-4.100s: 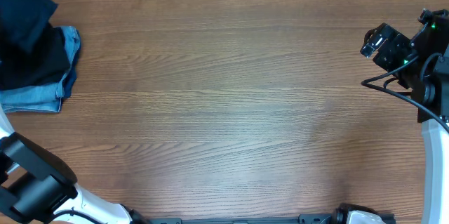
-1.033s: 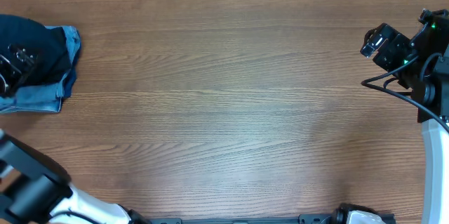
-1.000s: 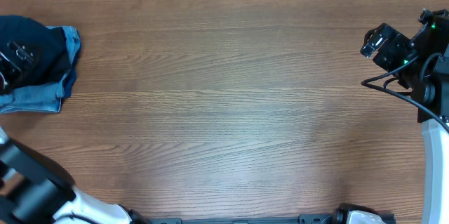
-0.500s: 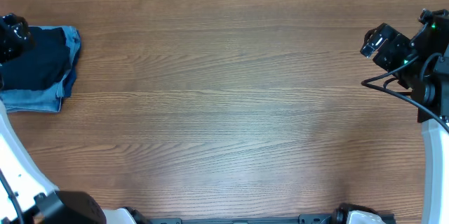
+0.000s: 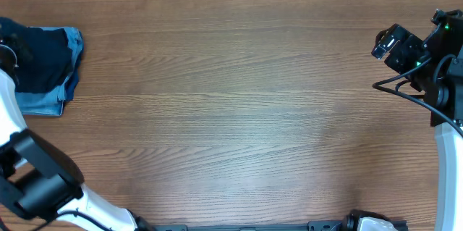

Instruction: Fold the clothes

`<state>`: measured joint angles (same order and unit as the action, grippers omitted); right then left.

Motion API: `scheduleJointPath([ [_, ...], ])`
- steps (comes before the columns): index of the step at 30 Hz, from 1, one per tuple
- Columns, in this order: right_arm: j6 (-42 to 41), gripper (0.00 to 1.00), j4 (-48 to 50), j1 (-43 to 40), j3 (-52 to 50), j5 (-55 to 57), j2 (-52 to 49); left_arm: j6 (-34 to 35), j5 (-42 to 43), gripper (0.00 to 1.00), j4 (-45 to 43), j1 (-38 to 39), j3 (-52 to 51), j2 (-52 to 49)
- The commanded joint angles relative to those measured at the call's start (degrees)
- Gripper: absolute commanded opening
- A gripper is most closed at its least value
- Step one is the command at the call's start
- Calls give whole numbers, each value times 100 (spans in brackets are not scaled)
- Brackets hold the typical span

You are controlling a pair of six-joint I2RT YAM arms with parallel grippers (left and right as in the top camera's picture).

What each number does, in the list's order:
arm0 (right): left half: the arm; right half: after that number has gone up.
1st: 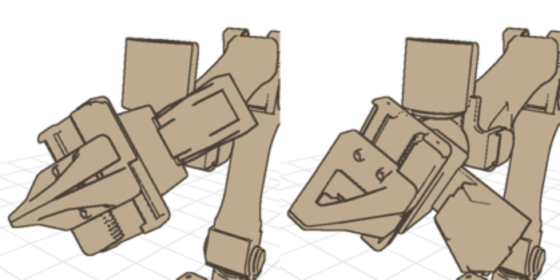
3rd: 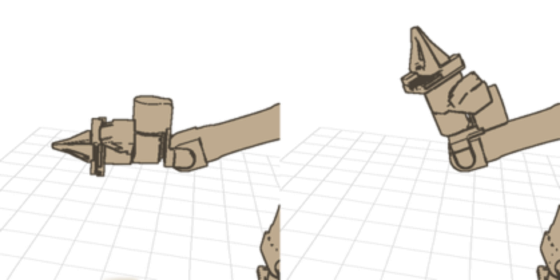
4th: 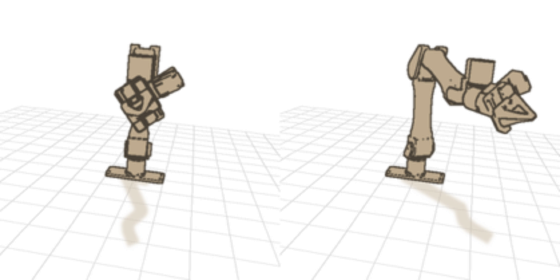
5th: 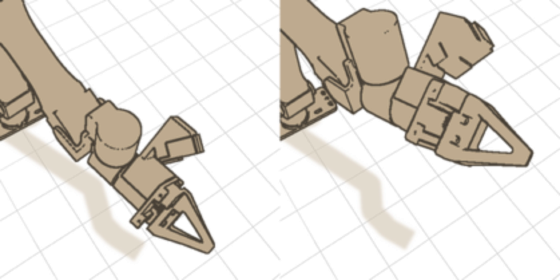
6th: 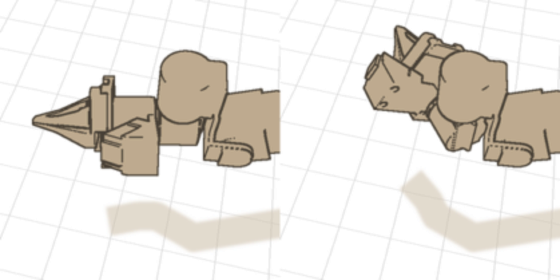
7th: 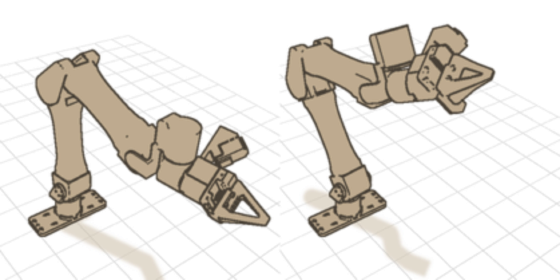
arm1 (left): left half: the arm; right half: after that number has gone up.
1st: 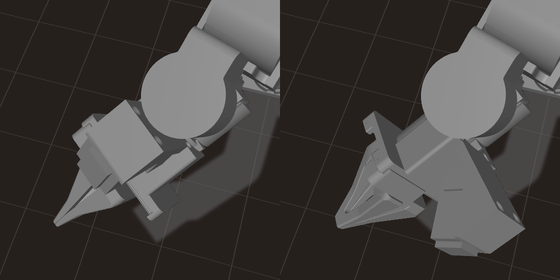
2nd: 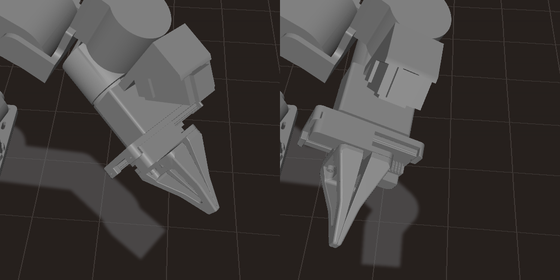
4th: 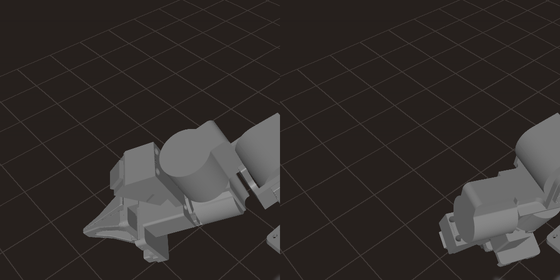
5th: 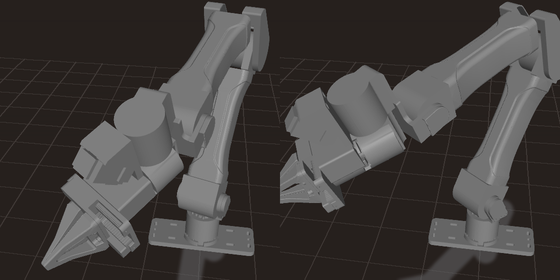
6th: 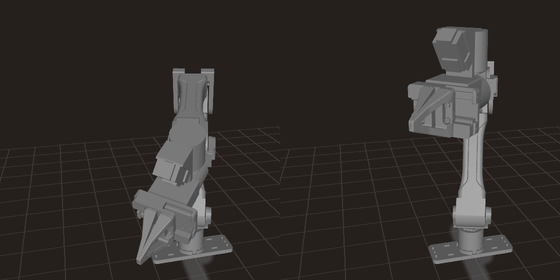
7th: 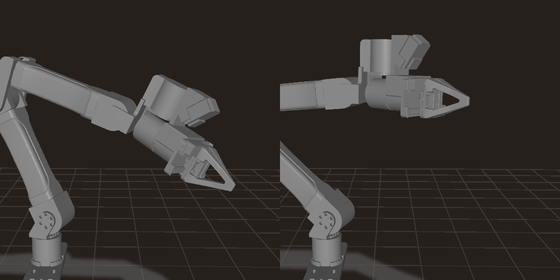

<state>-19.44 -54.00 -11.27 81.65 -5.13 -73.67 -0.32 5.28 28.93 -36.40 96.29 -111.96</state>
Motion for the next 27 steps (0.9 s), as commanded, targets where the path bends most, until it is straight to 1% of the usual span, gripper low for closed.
scheduleJointPath([
  [1, 37, 100, 22, -11, 92, 15, 24, 264, -236, 4, -466, 72, -7, -437],
  [4, 39, 100, 22, -11, 92, 15, 24, 374, -271, 4, -660, 94, -7, -951],
  [8, 39, 100, 24, -11, 92, 17, 24, 496, -382, 4, -664, 92, -7, -1541],
  [12, 39, 100, 22, -11, 92, 15, 24, 597, -398, 4, -688, 94, -7, -1749],
  [14, 39, 100, 22, -11, 92, 15, 24, 592, -398, 4, -691, 92, 33, -1722],
  [17, 37, 100, 22, -11, 92, 15, 24, 590, -361, 4, -426, 92, 262, -1561],
  [22, 39, 100, 22, -11, 92, 15, 24, 540, -68, 5, 57, 118, 702, -846],
  [23, 39, 100, 22, -11, 92, 15, 24, 505, -74, 8, 57, 149, 737, -474],
  [25, 39, 100, 24, -11, 92, 15, 24, 302, -76, 13, -59, 177, 737, -138],
  [26, 39, 100, 22, -11, 92, 15, 24, 184, -76, 18, -120, 192, 737, -20],
  [27, 37, 100, 24, -11, 92, 17, 24, 31, -79, 25, -177, 197, 737, 155],
])
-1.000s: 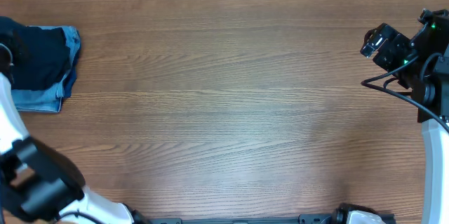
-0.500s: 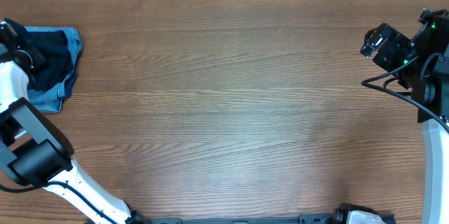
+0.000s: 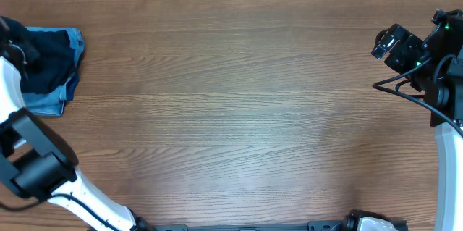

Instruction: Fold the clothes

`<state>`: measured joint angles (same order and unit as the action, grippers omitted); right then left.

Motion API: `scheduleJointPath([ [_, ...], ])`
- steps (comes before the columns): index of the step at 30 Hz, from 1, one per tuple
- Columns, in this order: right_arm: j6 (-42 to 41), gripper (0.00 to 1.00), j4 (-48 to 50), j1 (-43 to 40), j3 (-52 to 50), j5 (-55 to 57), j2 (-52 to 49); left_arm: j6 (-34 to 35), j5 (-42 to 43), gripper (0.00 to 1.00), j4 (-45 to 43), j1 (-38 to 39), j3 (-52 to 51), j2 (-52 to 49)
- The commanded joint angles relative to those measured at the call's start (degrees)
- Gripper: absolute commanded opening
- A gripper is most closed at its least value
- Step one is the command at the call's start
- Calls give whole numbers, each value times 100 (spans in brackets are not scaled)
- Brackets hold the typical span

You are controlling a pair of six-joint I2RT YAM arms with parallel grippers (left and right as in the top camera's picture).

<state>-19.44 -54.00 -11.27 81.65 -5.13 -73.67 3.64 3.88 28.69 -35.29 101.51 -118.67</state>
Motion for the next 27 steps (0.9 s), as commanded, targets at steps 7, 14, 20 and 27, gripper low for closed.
scheduleJointPath([
  [7, 39, 100, 24, -11, 92, 15, 24, -522, -164, 31, -87, 83, 214, 863],
  [14, 39, 100, 24, -11, 92, 17, 24, -538, -1095, 31, -378, 76, 214, 297],
  [20, 39, 100, 24, -11, 92, 15, 24, -540, -981, 38, -1054, 81, 214, -540],
  [27, 39, 100, 24, -11, 92, 15, 24, -540, -710, 40, -992, 83, 214, -1185],
])
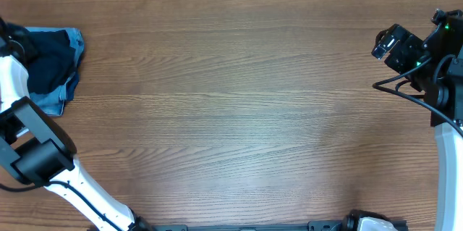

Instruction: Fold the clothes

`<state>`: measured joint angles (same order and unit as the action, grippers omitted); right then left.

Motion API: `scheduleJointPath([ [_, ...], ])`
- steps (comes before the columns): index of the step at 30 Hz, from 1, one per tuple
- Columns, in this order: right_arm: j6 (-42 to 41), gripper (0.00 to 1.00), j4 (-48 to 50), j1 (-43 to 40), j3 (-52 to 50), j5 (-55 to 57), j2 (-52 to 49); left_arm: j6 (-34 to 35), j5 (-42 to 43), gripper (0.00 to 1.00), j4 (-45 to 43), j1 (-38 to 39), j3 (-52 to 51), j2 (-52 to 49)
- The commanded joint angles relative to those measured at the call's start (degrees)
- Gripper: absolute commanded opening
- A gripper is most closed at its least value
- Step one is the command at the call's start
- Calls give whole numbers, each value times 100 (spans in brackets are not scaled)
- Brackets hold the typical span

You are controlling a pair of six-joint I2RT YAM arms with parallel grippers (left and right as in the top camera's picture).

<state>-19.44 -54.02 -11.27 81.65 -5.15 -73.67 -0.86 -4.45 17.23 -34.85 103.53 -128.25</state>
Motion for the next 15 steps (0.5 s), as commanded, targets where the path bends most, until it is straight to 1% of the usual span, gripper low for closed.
scheduleJointPath([
  [1, 39, 100, 24, -11, 92, 17, 24, -92, 125, 40, 155, 39, 13, -225],
  [4, 39, 100, 26, -11, 92, 17, 24, -179, 83, 39, 219, 31, 116, -44],
  [6, 37, 100, 24, -11, 92, 17, 24, -177, 83, 42, 254, 28, 232, 210],
  [10, 39, 100, 24, -11, 92, 17, 24, -146, 109, 57, 267, 46, 428, 1010],
  [13, 39, 100, 24, -11, 92, 17, 24, -125, 157, 64, 435, 114, 546, 1707],
  [15, 39, 100, 24, -11, 92, 17, 24, -7, 319, 66, 741, 149, 603, 2203],
])
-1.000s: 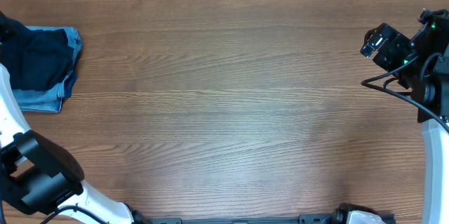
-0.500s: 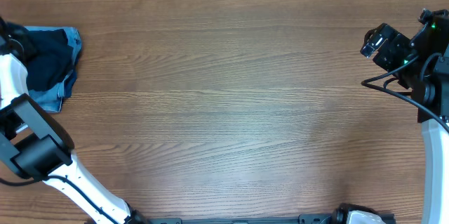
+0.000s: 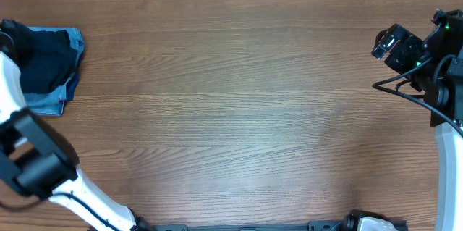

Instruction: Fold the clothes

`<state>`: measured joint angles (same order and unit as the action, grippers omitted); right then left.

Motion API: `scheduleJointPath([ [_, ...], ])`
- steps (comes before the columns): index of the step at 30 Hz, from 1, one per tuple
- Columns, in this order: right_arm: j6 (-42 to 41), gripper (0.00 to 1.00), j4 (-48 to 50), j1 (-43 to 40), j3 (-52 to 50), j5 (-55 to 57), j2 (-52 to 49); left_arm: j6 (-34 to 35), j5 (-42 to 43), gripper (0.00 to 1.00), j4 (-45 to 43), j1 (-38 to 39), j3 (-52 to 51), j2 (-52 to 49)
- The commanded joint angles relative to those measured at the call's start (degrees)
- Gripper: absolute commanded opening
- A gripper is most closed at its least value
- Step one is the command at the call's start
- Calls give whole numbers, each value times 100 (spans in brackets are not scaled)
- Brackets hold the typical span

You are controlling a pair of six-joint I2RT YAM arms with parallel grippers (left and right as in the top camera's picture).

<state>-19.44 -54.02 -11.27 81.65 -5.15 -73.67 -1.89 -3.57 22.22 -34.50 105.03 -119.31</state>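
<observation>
A small pile of clothes lies at the table's far left edge. A dark navy garment (image 3: 48,63) sits on top of light blue denim (image 3: 52,101), which shows along the pile's right and lower edges. My left gripper (image 3: 9,32) is at the pile's upper left corner, right at the frame's edge. Its fingers are hidden, so its state does not show. My right gripper (image 3: 388,43) is held far off at the right edge of the table, with nothing visible in it, and its jaws cannot be made out.
The brown wooden table (image 3: 231,115) fills the view. The left arm's white and black links (image 3: 32,162) run down the left side. The right arm with its cables (image 3: 441,93) stands at the right edge.
The left arm's lower links have shifted a little down and left, and its wrist sits slightly lower at the pile's corner. The clothes pile and the right arm have not moved.
The left arm stayed over the left side of the pile throughout, its wrist moving from lower on the pile up to its top left corner. The pile's shape changed only slightly. The right arm stayed still at the right edge.
</observation>
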Motion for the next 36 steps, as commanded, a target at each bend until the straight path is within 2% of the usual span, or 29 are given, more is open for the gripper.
scheduleJointPath([
  [1, 39, 100, 24, -11, 92, 17, 24, 190, 474, 67, 428, 118, 457, 1598],
  [3, 39, 100, 24, -11, 92, 17, 24, 284, 984, 73, 938, 120, 457, 2103],
  [4, 39, 100, 26, -11, 92, 17, 24, 369, 1097, 94, 1113, 120, 457, 2243],
  [5, 39, 100, 24, -11, 92, 17, 24, 544, 1290, 100, 1480, 120, 457, 2465],
  [8, 39, 100, 24, -11, 92, 20, 24, 822, 1709, 100, 2527, 120, 457, 2927],
  [12, 39, 100, 26, -11, 92, 17, 24, 835, 2297, 100, 3644, 120, 457, 3364],
  [17, 39, 100, 24, -11, 92, 17, 24, 852, 2455, 100, 4992, 122, 457, 3825],
  [22, 37, 100, 24, -11, 92, 17, 24, 299, 2463, 100, 5960, 356, 457, 4382],
  [26, 39, 100, 24, -11, 92, 17, 24, -151, 2457, 100, 6273, 1182, 457, 4881],
  [32, 39, 100, 24, -11, 92, 20, 24, -243, 2081, 100, 6653, 2717, 452, 5184],
  [36, 39, 100, 24, -11, 92, 17, 24, -243, 1753, 100, 6830, 3377, 291, 5134],
])
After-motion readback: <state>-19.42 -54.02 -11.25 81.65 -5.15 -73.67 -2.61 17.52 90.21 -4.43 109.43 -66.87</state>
